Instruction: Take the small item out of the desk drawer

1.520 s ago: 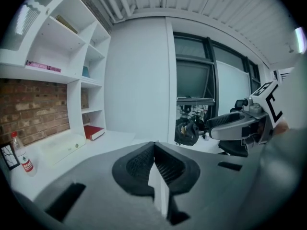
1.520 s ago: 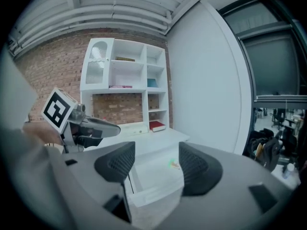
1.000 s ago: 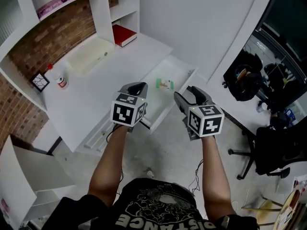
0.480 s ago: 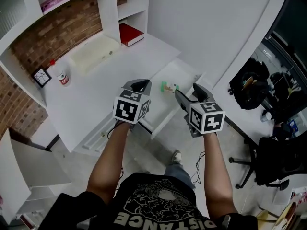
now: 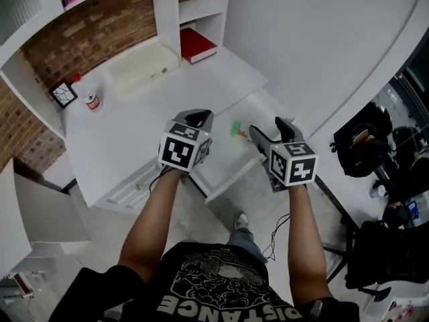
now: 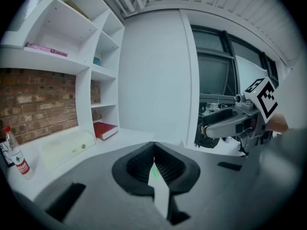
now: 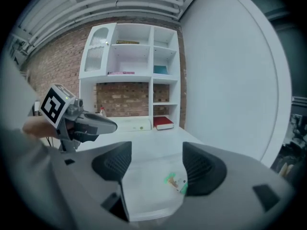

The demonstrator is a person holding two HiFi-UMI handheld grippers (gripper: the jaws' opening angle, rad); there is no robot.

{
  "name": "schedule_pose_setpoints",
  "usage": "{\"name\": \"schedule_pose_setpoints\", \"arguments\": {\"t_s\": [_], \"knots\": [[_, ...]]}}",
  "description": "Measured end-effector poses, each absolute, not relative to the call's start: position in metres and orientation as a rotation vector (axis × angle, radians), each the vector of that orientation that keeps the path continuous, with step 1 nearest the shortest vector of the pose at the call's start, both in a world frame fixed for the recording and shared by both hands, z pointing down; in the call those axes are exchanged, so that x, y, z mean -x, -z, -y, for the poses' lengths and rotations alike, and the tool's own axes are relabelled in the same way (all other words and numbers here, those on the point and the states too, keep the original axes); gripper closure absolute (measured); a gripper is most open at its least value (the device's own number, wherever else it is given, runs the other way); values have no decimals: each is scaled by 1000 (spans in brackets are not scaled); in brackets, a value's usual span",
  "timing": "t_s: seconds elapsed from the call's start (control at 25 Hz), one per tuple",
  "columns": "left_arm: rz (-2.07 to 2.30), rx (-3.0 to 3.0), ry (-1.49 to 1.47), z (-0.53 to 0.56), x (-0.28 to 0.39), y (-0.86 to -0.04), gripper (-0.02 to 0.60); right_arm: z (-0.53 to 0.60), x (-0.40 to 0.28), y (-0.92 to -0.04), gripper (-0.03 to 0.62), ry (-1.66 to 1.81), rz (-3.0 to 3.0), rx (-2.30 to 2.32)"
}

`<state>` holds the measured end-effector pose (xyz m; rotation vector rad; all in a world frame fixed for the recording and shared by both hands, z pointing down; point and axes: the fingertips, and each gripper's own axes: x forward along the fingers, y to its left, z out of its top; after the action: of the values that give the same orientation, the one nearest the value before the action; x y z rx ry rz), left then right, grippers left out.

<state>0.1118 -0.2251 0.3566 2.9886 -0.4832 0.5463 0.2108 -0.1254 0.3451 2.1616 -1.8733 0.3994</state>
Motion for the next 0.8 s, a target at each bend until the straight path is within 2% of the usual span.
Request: {"name": "schedule_pose_setpoints", "arguments": {"t_s": [0.8], "knots": [[768, -2829, -603, 268, -179, -383, 580, 200, -293, -390, 240, -476, 2059, -1740]]}}
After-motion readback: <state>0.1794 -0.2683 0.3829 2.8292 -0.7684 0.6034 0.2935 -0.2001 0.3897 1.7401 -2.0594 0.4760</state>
